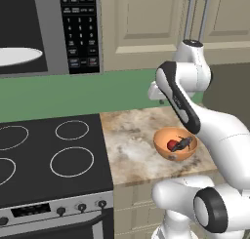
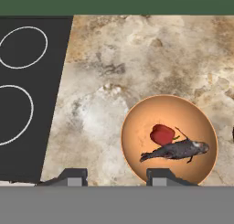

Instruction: Place the bowl containing the corn and garlic in the microwave. Close the microwave door and press the start button to microwave the meal.

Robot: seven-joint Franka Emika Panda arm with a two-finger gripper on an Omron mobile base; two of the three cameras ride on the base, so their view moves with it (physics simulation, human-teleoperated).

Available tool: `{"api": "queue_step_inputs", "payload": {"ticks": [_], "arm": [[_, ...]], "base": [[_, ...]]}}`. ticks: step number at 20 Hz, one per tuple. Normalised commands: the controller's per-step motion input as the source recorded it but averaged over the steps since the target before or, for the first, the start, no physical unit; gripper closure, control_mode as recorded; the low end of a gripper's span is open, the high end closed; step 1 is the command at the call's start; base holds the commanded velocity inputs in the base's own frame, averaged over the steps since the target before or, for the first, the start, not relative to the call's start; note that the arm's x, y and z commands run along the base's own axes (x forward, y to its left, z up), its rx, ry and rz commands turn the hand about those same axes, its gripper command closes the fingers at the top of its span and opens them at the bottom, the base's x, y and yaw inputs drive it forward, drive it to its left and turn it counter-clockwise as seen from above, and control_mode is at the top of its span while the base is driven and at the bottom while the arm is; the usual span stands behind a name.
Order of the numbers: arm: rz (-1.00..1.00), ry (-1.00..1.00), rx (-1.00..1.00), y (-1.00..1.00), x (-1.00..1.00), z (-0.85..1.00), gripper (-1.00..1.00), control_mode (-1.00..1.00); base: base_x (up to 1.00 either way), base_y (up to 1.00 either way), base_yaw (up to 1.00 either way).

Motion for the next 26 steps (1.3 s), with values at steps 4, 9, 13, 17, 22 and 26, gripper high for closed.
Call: {"api": "queue_step_inputs", "payload": {"ticks": [4,9,13,17,22,26], "arm": [[0.00,-0.07,0.05,-0.24,-0.13,-0.14,-1.00,-1.00],[-0.10,-0.07,0.03,-0.35,-0.40,-0.47,-1.00,-1.00],[-0.29,-0.08,0.03,-0.40,-0.40,-0.46,-1.00,-1.00],[-0.40,-0.04,0.04,-0.38,-0.10,-0.33,-1.00,-1.00],[-0.44,-0.10,0.10,-0.65,-0.05,-0.28,-1.00,-1.00],[-0.35,-0.15,0.16,-0.83,-0.09,-0.21,-1.00,-1.00]], "base": [[0.00,0.00,0.00],[0.00,0.00,0.00],[0.00,0.00,0.00],[0.00,0.00,0.00],[0.00,0.00,0.00],[0.00,0.00,0.00]]}}
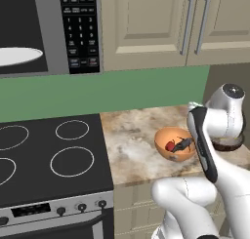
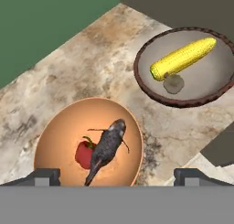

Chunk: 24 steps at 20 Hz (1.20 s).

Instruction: Place the bowl containing the corn and garlic in the microwave. Close the microwave door and press the start button to microwave the meal.

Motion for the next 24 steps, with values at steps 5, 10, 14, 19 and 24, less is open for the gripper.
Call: {"api": "queue_step_inputs", "payload": {"ticks": [5,10,14,19,24], "arm": [[-0.28,-0.14,0.17,-0.81,-0.14,-0.15,-1.00,-1.00],[-0.20,-0.10,0.15,-0.66,-0.09,-0.19,-1.00,-1.00],[-0.16,-0.01,0.11,-0.61,0.00,-0.17,-1.00,-1.00],[-0.19,-0.01,0.07,-0.52,0.00,-0.29,-1.00,-1.00],[-0.19,0.00,0.09,-0.43,0.00,-0.30,-1.00,-1.00]], "base": [[0.00,0.00,0.00],[0.00,0.00,0.00],[0.00,0.00,0.00],[0.00,0.00,0.00],[0.00,0.00,0.00]]}}
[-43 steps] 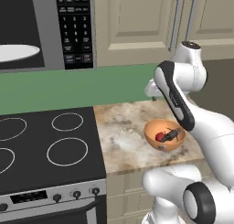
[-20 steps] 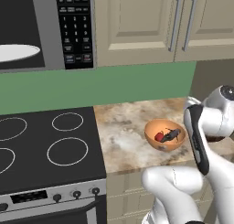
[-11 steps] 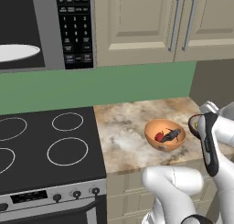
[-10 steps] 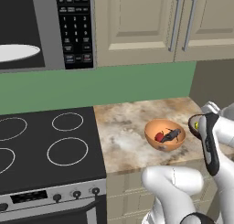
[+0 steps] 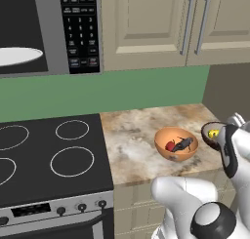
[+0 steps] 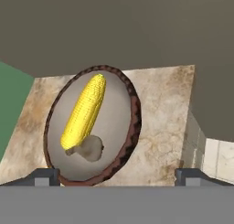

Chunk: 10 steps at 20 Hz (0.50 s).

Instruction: Place the bowl containing the corn and garlic in the microwave. Close the microwave door and press the start button to microwave the meal.

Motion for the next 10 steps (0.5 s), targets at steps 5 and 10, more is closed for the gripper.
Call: {"api": "queue_step_inputs", "payload": {"ticks": [5,10], "arm": [[-0.10,0.00,0.11,-0.23,0.00,-0.26,-1.00,-1.00],[0.00,0.00,0.14,-0.05,0.00,-0.15,-1.00,-1.00]], "base": [[0.00,0.00,0.00],[0.00,0.00,0.00]]}}
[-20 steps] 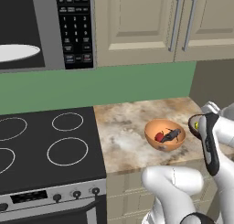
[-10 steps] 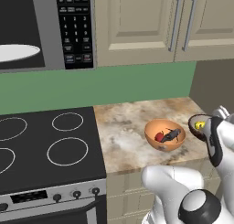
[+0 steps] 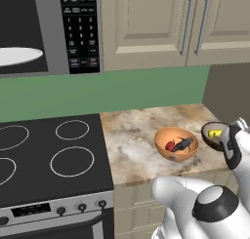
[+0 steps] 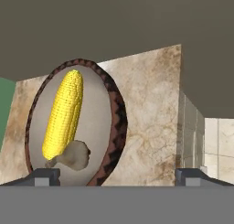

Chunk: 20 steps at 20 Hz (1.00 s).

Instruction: Place the bowl containing the corn and garlic in the microwave. Close the microwave door and press the start button to microwave the meal.

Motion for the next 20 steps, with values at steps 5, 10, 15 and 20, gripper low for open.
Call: {"api": "queue_step_inputs", "payload": {"ticks": [5,10,15,20], "arm": [[0.00,0.00,0.11,0.00,0.03,-0.12,-1.00,-1.00],[0.00,0.01,0.03,0.00,0.18,-0.13,-1.00,-1.00],[0.00,0.04,0.01,0.00,0.31,-0.21,-1.00,-1.00],[0.00,0.05,0.03,-0.04,0.32,-0.18,-1.00,-1.00]], "base": [[0.00,0.00,0.00],[0.00,0.00,0.00],[0.00,0.00,0.00],[0.00,0.00,0.00]]}}
